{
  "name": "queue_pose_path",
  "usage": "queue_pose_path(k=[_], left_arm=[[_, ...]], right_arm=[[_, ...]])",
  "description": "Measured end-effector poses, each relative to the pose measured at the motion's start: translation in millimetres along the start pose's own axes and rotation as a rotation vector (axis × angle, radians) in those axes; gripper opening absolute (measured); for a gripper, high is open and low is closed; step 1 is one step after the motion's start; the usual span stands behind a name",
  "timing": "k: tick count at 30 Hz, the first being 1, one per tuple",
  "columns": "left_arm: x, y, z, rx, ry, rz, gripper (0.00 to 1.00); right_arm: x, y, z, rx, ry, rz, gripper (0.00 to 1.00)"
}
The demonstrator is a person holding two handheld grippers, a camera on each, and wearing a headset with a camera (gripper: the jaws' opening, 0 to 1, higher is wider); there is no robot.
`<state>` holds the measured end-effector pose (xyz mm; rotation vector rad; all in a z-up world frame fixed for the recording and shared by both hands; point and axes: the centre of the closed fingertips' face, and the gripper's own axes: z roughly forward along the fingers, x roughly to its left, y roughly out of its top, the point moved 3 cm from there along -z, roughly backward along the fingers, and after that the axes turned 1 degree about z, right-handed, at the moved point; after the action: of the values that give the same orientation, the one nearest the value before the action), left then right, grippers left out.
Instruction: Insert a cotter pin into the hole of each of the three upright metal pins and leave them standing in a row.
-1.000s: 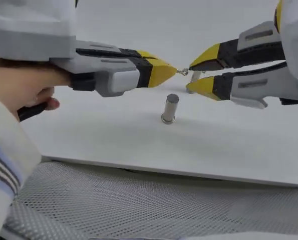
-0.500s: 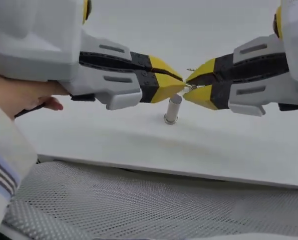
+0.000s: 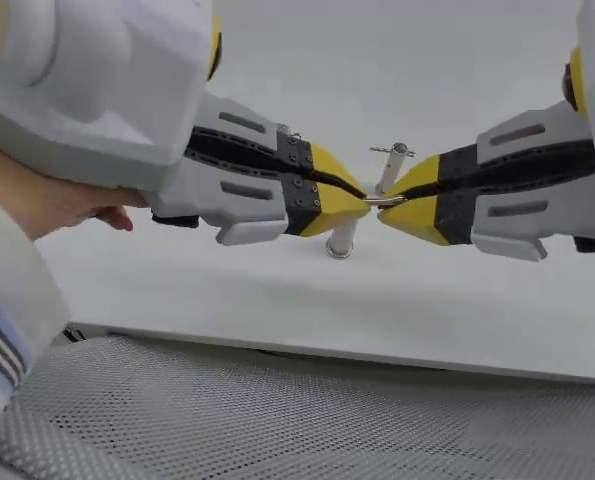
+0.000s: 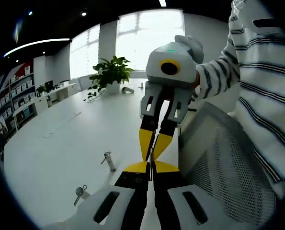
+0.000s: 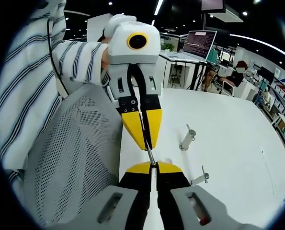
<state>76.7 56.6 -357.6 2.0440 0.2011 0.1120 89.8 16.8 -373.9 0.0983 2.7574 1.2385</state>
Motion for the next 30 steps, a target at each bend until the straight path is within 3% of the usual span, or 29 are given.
queue_pose_path(k=[6, 12, 15, 17, 20, 22, 30], left_arm=[[-6.5, -2.0, 6.7, 0.049, -0.053, 0.060, 0.00], [-9.2, -3.6, 7.0, 0.063, -0.078, 0.042, 0.00], [-7.2, -5.9, 7.0, 0.070, -0.064, 0.028, 0.03], [4.8, -16.7, 4.7, 0.087, -0.041, 0.019, 0.12], [9.0, -21.3, 5.1, 0.108, -0.018, 0.013, 0.20], [13.5, -27.0, 6.4, 0.130, -0.005, -0.023, 0.19], [23.9, -39.7, 11.3, 0.171, 0.031, -0.056, 0.22]], right_arm=[[9.4, -5.7, -2.2, 0.023, 0.048, 0.016, 0.00], [14.3, -8.1, -4.3, 0.015, 0.062, 0.037, 0.00], [13.9, -10.5, -4.3, 0.009, 0.049, 0.046, 0.00], [11.3, -14.2, -4.1, 0.008, 0.038, 0.060, 0.00], [8.1, -16.8, -5.8, 0.006, 0.014, 0.080, 0.00], [3.6, -23.0, -5.1, 0.003, -0.004, 0.095, 0.00], [-4.6, -42.7, -5.7, 0.035, -0.060, 0.166, 0.00]])
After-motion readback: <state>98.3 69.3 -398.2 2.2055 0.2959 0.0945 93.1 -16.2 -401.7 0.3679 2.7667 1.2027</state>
